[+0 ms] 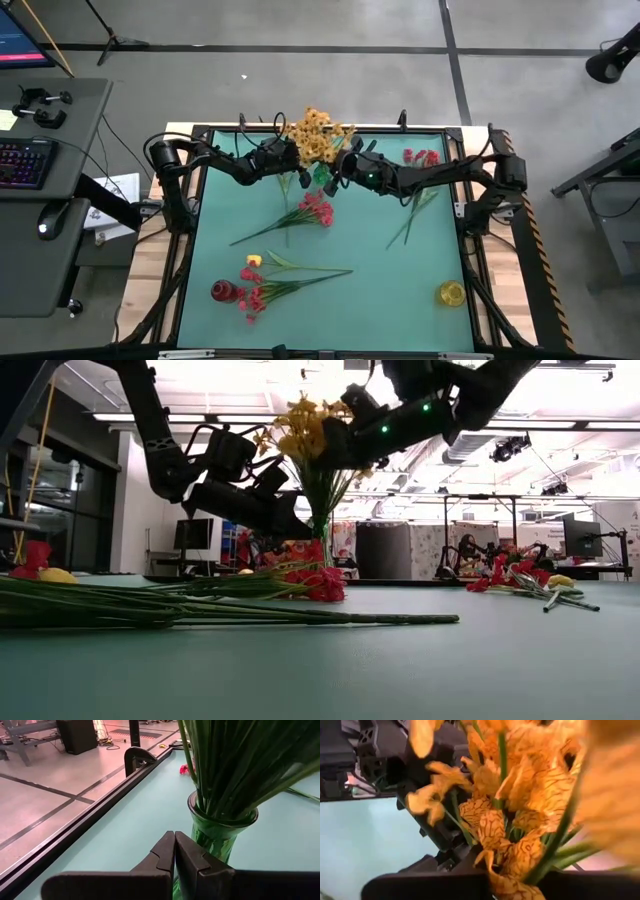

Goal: Sort flowers into vase by color
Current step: Put the yellow flower into the green vase

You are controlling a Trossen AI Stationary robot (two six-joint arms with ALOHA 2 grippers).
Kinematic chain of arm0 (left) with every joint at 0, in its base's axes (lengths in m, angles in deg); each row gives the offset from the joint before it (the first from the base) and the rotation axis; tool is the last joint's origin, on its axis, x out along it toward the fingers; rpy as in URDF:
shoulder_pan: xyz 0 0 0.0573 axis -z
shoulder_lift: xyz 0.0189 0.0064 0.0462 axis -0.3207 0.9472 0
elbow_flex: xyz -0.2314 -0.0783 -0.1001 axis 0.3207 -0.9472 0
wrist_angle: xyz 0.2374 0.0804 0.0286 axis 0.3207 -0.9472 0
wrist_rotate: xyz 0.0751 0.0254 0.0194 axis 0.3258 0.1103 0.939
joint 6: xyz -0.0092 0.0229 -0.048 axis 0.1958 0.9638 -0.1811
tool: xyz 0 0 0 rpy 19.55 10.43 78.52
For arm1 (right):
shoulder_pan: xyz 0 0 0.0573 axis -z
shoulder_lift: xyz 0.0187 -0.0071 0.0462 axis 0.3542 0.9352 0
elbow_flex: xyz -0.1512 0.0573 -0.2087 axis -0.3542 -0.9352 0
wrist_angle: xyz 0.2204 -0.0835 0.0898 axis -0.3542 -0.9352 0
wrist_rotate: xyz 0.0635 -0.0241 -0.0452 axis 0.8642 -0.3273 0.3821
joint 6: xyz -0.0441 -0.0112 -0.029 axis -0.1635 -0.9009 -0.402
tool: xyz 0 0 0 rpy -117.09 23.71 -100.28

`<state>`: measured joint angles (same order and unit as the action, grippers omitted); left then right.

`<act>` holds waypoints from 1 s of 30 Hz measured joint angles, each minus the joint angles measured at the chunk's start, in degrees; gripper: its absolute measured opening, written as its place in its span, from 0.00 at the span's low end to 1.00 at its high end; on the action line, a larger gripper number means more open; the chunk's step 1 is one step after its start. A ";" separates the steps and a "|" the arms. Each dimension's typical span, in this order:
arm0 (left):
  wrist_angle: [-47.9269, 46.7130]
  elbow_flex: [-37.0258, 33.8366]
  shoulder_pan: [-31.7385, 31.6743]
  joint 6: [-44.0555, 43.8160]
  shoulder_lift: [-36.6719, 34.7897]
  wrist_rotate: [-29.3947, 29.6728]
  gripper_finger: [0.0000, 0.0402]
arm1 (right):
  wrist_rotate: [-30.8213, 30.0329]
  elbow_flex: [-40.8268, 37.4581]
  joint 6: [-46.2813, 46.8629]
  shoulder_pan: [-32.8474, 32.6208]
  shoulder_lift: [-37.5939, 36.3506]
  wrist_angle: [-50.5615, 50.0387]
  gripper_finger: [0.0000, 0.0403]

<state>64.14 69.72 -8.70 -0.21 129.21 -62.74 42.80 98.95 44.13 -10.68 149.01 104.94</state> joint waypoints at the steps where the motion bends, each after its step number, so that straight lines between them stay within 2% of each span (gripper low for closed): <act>1: 0.00 0.00 0.00 0.00 0.00 0.00 0.00 | -0.02 -0.08 -0.12 0.00 0.09 0.23 0.01; 7: 0.00 0.00 0.00 0.02 0.00 0.02 0.00 | -0.21 -0.25 -1.28 -0.24 -0.57 0.90 0.02; 12: 0.00 0.00 0.00 -0.02 0.00 0.04 0.00 | -0.27 -0.36 -1.39 -0.76 -1.80 0.49 0.10; 16: -0.01 0.00 0.00 -0.05 0.00 0.04 0.00 | -1.17 -0.41 -1.42 -0.85 -3.62 -1.31 0.26; 24: -0.20 0.00 0.00 0.02 0.00 0.75 0.00 | -2.89 -0.39 -0.27 -2.09 -9.17 -9.93 0.66; 30: -0.57 0.00 -0.14 0.42 0.00 0.99 0.00 | -2.91 -0.36 0.03 -2.75 -14.87 -18.27 0.83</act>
<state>63.57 69.72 -8.83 0.21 129.21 -61.75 39.89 98.59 44.15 -13.43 134.14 86.66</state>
